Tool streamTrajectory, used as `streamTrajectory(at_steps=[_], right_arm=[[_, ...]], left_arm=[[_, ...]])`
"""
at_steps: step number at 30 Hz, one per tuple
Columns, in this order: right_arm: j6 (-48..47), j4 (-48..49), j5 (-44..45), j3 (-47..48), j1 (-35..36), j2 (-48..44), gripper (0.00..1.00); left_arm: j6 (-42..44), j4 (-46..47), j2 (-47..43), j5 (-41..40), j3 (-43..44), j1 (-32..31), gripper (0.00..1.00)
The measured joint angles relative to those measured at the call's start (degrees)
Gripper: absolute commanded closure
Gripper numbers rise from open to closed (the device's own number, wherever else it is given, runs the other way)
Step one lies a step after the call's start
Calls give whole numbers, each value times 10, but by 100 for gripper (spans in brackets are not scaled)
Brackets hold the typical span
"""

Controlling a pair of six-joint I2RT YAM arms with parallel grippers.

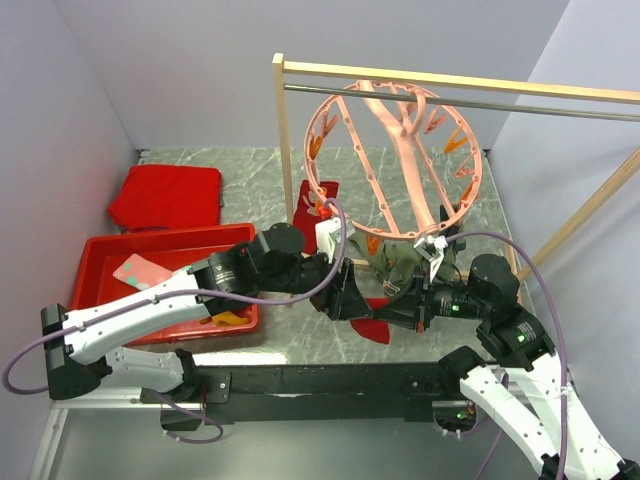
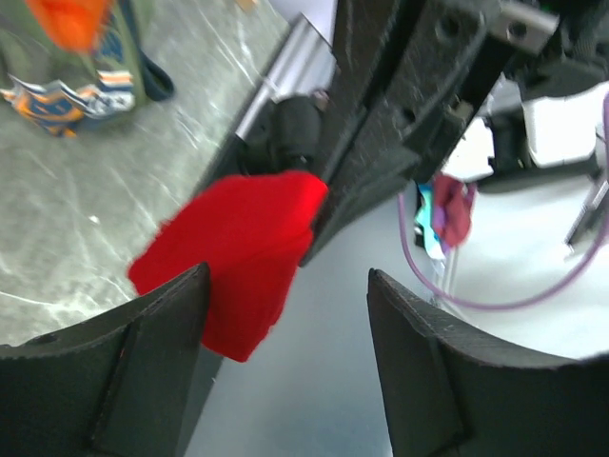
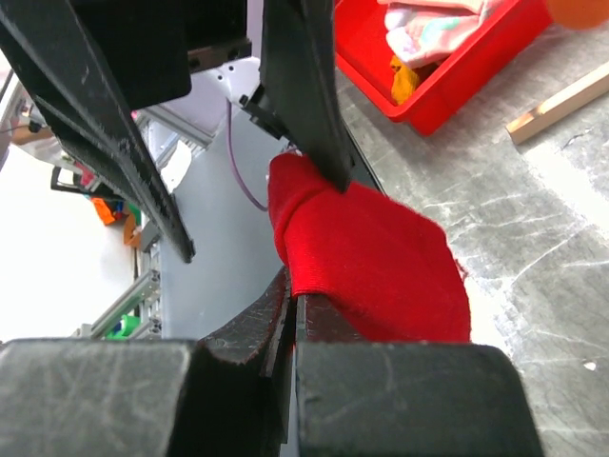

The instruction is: Remove the socks clipped to the hanger

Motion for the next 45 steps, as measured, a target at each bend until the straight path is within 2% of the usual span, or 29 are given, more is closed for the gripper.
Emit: streamTrajectory(at_steps=[2,5,9,12,15,16,17,18,20,21,23,27,30,37,45], right_arm=[[3,4,0,0,0,0,100],[9,11,0,0,0,0,100],[13,18,0,0,0,0,100],[14,23,0,0,0,0,100],[18,29,0,0,0,0,99],[20,31,0,0,0,1,94],[22,33,0,0,0,2,86],[23,35,0,0,0,3,66],[26,37,3,0,0,6,52],[27,38,7,0,0,7,41],[26,38,13,0,0,7,36],[23,37,24,0,0,8,34],[23,37,28,0,0,8,33],[23,35,31,0,0,8,32],[16,26,37,0,0,11,31]], left_arm=[[0,0,1,18,-1,0,43],[5,-4,1,26,-1,0,54],[12,-18,0,18,-1,0,60],[13,-26,0,12,-1,0,70],[14,-32,-3,7,-5,0,93],[14,-34,-4,3,-6,0,99],[14,-36,-4,-2,-6,0,99],[12,-38,-5,-12,-6,0,99],[10,-49,-7,-37,-6,0,99],[9,-60,-10,-56,-6,0,99],[6,-83,-15,-93,-6,1,99],[-23,-150,-31,-197,-6,17,99],[-48,-203,-43,-254,-6,55,99],[-94,-319,-79,-332,-6,238,99],[-94,-440,-59,-416,28,396,98]])
